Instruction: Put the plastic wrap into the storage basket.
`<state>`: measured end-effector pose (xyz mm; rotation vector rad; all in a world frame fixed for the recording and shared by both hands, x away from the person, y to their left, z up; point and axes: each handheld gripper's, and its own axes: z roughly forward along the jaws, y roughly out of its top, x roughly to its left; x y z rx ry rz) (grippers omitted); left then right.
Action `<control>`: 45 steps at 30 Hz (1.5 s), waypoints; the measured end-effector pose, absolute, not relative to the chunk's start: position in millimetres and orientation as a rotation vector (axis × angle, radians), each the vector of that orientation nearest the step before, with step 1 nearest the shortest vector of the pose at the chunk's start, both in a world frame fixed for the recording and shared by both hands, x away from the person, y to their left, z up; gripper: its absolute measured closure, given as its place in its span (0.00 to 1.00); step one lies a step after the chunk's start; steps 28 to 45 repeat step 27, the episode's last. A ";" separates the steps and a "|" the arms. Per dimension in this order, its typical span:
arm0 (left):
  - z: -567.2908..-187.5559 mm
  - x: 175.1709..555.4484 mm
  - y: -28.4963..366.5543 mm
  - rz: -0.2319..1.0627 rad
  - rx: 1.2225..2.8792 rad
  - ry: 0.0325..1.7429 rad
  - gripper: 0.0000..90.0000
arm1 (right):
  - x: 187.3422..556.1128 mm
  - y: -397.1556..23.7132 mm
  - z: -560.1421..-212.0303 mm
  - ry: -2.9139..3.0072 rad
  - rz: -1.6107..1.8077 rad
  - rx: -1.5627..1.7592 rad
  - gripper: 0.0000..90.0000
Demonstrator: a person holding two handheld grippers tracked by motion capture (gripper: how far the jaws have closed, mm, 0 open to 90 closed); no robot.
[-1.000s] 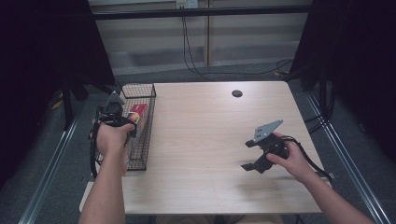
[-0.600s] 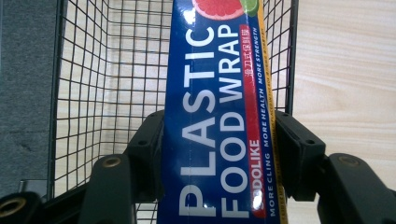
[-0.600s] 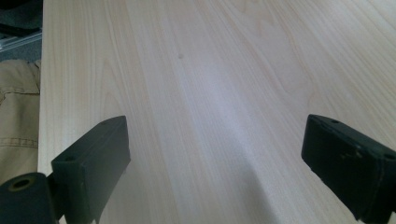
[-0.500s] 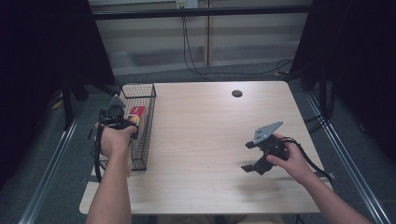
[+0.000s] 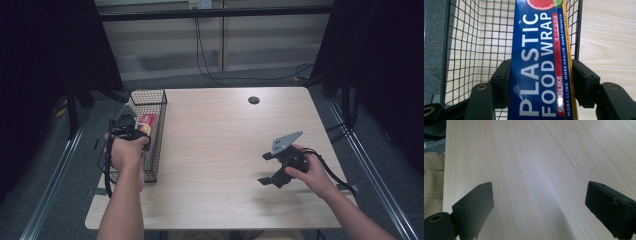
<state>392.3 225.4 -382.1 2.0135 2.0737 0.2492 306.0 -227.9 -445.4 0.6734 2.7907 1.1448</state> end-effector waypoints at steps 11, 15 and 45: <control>-347.3 387.7 226.3 0.311 1.967 1.929 0.31 | 306.3 -230.1 -445.4 2.766 1.160 0.690 0.09; -341.4 385.9 223.2 0.323 1.966 1.882 0.28 | 305.7 -229.6 -445.8 2.769 1.161 0.686 0.09; -331.4 375.3 205.7 0.298 2.004 1.669 0.19 | 305.9 -230.9 -445.4 2.752 1.155 0.701 0.09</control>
